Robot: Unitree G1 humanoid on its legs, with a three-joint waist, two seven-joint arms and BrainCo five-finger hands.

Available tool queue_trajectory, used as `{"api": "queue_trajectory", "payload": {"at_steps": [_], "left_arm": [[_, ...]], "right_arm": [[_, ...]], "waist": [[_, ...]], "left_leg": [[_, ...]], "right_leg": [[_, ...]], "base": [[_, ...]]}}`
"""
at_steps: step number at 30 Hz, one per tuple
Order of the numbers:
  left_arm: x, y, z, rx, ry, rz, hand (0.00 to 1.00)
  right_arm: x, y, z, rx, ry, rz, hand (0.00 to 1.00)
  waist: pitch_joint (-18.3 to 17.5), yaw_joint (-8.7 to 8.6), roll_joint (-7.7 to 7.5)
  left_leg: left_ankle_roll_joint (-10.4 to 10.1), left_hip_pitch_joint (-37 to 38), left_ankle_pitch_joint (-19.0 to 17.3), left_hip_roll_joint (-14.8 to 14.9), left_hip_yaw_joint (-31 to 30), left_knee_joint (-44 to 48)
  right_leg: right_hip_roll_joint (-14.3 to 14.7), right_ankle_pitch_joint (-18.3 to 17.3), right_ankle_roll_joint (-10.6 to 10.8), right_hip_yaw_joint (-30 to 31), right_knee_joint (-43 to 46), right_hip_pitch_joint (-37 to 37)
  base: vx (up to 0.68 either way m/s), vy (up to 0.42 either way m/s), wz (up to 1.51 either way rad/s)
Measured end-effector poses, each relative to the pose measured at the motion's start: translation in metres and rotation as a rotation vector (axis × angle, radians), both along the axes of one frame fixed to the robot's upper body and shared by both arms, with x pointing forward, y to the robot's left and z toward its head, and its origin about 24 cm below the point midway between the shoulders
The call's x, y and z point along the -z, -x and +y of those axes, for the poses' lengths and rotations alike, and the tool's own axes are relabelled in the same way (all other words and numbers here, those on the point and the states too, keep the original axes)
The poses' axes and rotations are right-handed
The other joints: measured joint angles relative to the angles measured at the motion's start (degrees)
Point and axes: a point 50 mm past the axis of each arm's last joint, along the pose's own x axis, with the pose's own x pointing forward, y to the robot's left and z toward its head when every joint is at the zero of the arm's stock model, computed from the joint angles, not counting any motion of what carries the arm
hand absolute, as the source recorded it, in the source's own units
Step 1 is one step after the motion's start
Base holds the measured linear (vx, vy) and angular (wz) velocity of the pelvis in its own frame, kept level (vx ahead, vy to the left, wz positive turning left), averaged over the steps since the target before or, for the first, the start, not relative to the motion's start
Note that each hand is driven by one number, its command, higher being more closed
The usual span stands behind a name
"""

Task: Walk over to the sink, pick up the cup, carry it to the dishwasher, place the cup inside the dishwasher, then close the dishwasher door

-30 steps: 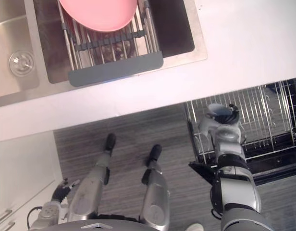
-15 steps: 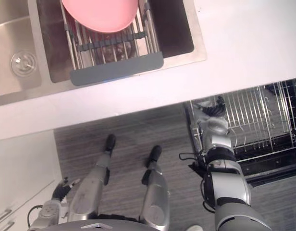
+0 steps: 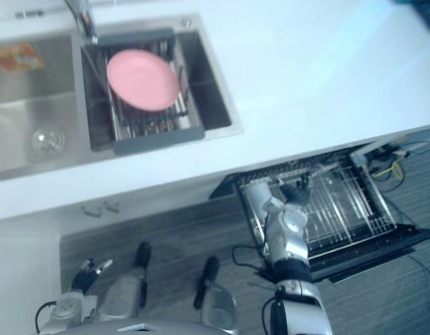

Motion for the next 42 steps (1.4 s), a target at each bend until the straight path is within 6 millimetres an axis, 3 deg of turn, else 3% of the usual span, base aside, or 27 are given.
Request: {"api": "queue_trajectory", "payload": {"at_steps": [6, 9, 11, 16, 20, 24, 27, 29, 31, 32, 33, 35, 37, 39, 42], "left_arm": [[0.007, 0.024, 0.004, -0.13, 0.038, 0.057, 0.0], [0.011, 0.03, 0.002, -0.16, 0.134, 0.085, 0.0], [0.012, 0.032, 0.0, -0.144, 0.177, 0.089, 0.0], [0.017, 0.039, -0.004, -0.147, 0.247, 0.128, 0.0], [0.022, 0.048, -0.004, -0.148, 0.26, 0.191, 0.0], [0.029, 0.079, 0.0, -0.024, 0.181, 0.37, 0.0], [0.031, 0.092, 0.002, 0.064, 0.142, 0.453, 0.0], [0.033, 0.096, 0.0, 0.108, 0.132, 0.494, 0.0], [0.032, 0.098, 0.008, 0.121, 0.103, 0.509, 0.0], [0.031, 0.097, 0.011, 0.12, 0.096, 0.509, 0.0], [0.03, 0.095, 0.015, 0.114, 0.088, 0.506, 0.0], [0.029, 0.09, 0.019, 0.106, 0.1, 0.488, 0.0], [0.028, 0.091, 0.02, 0.1, 0.11, 0.484, 0.0], [0.028, 0.091, 0.021, 0.093, 0.116, 0.476, 0.0], [0.031, 0.093, 0.005, 0.031, 0.186, 0.449, 0.0]], "right_arm": [[-0.035, 0.036, -0.02, 0.08, 0.008, -0.242, 0.0], [-0.065, 0.043, -0.015, -0.035, 0.052, -0.419, 0.0], [-0.081, 0.04, -0.001, -0.182, 0.085, -0.5, 0.0], [-0.077, 0.027, 0.041, -0.509, 0.034, -0.493, 0.0], [-0.067, 0.026, 0.052, -0.529, -0.015, -0.46, 0.0], [-0.069, 0.023, 0.054, -0.54, 0.002, -0.451, 0.0], [-0.064, 0.02, 0.057, -0.547, 0.017, -0.396, 0.0], [-0.056, 0.018, 0.057, -0.546, 0.023, -0.343, 0.0], [-0.051, 0.017, 0.061, -0.558, 0.016, -0.313, 0.0], [-0.05, 0.018, 0.061, -0.555, 0.013, -0.309, 0.0], [-0.048, 0.02, 0.059, -0.548, 0.013, -0.301, 0.0], [-0.053, 0.022, 0.058, -0.549, 0.027, -0.322, 0.0], [-0.056, 0.023, 0.058, -0.565, 0.038, -0.345, 0.0], [-0.056, 0.024, 0.056, -0.561, 0.041, -0.347, 0.0], [-0.066, 0.026, 0.058, -0.575, 0.059, -0.384, 0.0]], "waist": [[-6.29, -2.55, -0.48], [-7.82, -4.3, -0.8], [-8.07, -4.41, -0.76], [-9.15, -4.38, -0.49], [-9.55, -4.01, 0.45], [-9.84, -3.26, 0.72], [-9.72, -4.03, 0.21], [-9.73, -4.33, 0.35], [-9.37, -4.88, -0.75], [-9.14, -5.5, -0.6], [-9.07, -6.56, -1.21], [-9.09, -6.79, -1.26], [-9.04, -6.74, -1.34], [-8.57, -7.04, -2.66], [-8.08, -6.0, 0.08]], "left_leg": [[-0.65, 3.61, -2.68, 1.23, 2.57, 1.06], [-0.69, 4.97, -2.98, 1.38, 2.7, 1.0], [-0.71, 6.04, -3.39, 1.24, 2.7, 1.03], [-0.23, 5.7, -1.9, 0.66, 0.06, -2.1], [0.08, 6.85, 0.21, -0.02, -2.28, -4.62], [0.37, 7.42, 0.21, -1.31, -3.54, -4.62], [1.42, 8.65, -0.72, -2.98, -2.86, -4.63], [2.07, 10.01, -0.82, -3.36, -3.47, -4.58], [3.3, 12.02, -0.54, -4.16, -5.85, -4.16], [3.67, 12.06, -0.74, -4.18, -7.2, -3.64], [3.6, 11.08, -1.29, -3.64, -9.75, -2.02], [2.93, 9.18, -2.97, -2.97, -11.89, 0.18], [2.53, 7.9, -3.57, -3.08, -12.32, 1.08], [1.84, 8.58, -3.39, -4.31, -12.23, 0.44], [-0.18, 9.45, -2.3, -1.47, -9.66, -0.09]], "right_leg": [[1.67, 0.53, -0.43, 3.04, -2.86, 3.07], [2.03, 1.21, -0.46, 4.03, -4.2, 4.55], [1.99, 1.44, -0.37, 4.14, -4.79, 5.76], [1.38, 0.35, -0.14, 1.08, -4.69, 6.78], [0.23, -1.1, 0.32, -4.58, -4.24, 10.08], [-1.53, -3.0, 1.13, -6.25, -1.45, 10.75], [-5.42, -6.97, 1.77, -7.32, 7.13, 9.25], [-7.5, -7.38, -0.65, -5.59, 18.44, 5.63], [-8.56, -5.52, -5.65, 3.1, 32.13, 0.06], [-7.92, -5.7, -6.01, 5.2, 34.22, -1.29], [-5.49, -10.5, -4.43, 7.43, 34.0, -1.49], [-1.06, -13.85, -3.96, 9.06, 26.01, -1.52], [0.66, -14.14, -3.74, 9.99, 18.32, -0.77], [1.19, -12.65, -1.54, 11.6, 13.75, 0.66], [2.76, -9.1, -1.53, 10.17, 11.23, 2.23]], "base": [[0.04, -0.039, -0.35], [0.01, -0.02, -0.16], [-0.03, 0.008, -0.1], [-0.04, 0.01, 0.3], [0.02, -0.003, 0.81], [0.06, 0.022, 0.28], [0.06, 0.05, 0.28], [0.06, 0.078, 0.28], [0.06, 0.039, 0.41], [0.08, -0.078, 0.79], [0.05, -0.082, 0.8], [-0.02, -0.102, 0.65], [-0.08, -0.117, 0.36], [-0.03, -0.21, 0.56], [0.07, -0.143, 0.15]]}}
